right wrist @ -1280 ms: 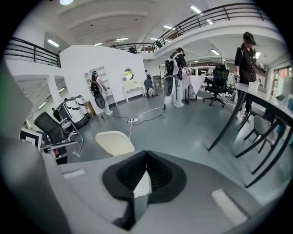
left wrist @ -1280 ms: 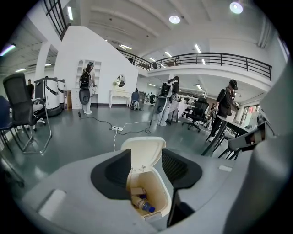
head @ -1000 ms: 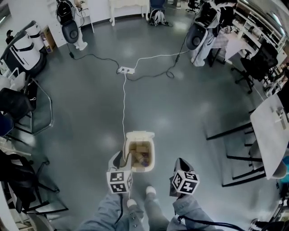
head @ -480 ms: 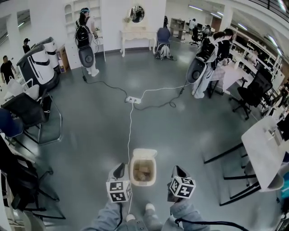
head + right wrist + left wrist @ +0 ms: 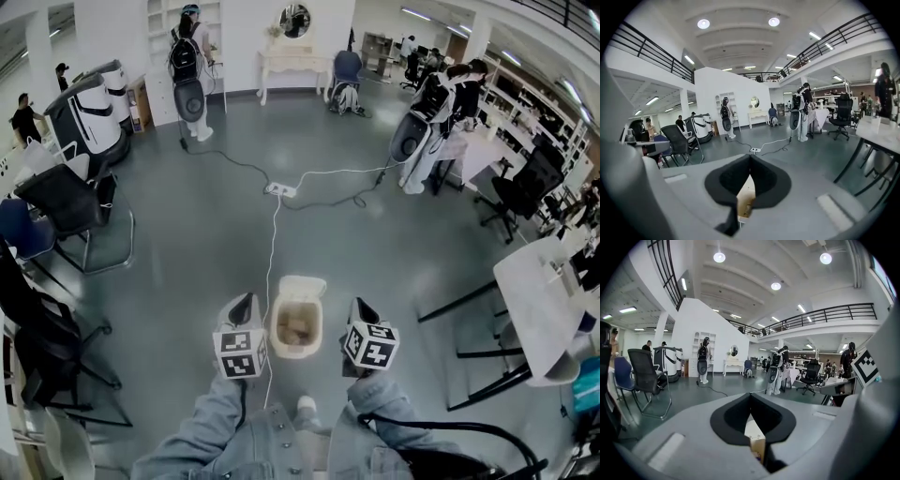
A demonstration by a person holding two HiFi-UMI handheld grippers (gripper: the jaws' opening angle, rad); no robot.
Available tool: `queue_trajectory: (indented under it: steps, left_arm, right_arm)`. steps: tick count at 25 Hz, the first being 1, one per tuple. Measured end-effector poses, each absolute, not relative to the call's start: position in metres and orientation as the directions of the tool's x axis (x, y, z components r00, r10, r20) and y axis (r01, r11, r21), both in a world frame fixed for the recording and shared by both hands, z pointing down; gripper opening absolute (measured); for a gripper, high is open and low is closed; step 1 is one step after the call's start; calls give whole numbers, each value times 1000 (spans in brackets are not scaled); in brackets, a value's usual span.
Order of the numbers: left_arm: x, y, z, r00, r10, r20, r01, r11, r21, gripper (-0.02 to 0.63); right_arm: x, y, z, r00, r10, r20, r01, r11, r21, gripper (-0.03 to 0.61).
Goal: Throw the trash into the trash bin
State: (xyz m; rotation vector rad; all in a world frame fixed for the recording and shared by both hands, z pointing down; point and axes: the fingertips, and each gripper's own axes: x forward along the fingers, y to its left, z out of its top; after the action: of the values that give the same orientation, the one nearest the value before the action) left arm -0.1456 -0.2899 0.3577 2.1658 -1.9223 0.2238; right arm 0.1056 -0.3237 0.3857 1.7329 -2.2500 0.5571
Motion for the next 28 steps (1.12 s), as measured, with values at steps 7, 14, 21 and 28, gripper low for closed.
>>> queue_trajectory:
  steps: [7, 14, 21, 28]
  left_arm:
    - [-168, -283, 341, 73, -965, 252, -996, -59, 64, 9]
    - [-187, -282, 335, 33, -969, 247, -997, -16, 69, 9]
    - [-180, -284, 338, 37, -968, 249, -997, -20, 71, 9]
    - [-180, -283, 340, 37, -967, 251, -997, -19, 73, 9]
  right_arm:
    - [111, -321, 362, -262, -885, 385, -965, 245, -92, 3]
    - [121, -321, 360, -241, -890, 386, -971, 224, -89, 3]
    - [125, -322, 359, -237, -891, 387, -972, 221, -85, 3]
    - [125, -320, 362, -225, -884, 409, -973, 224, -50, 3]
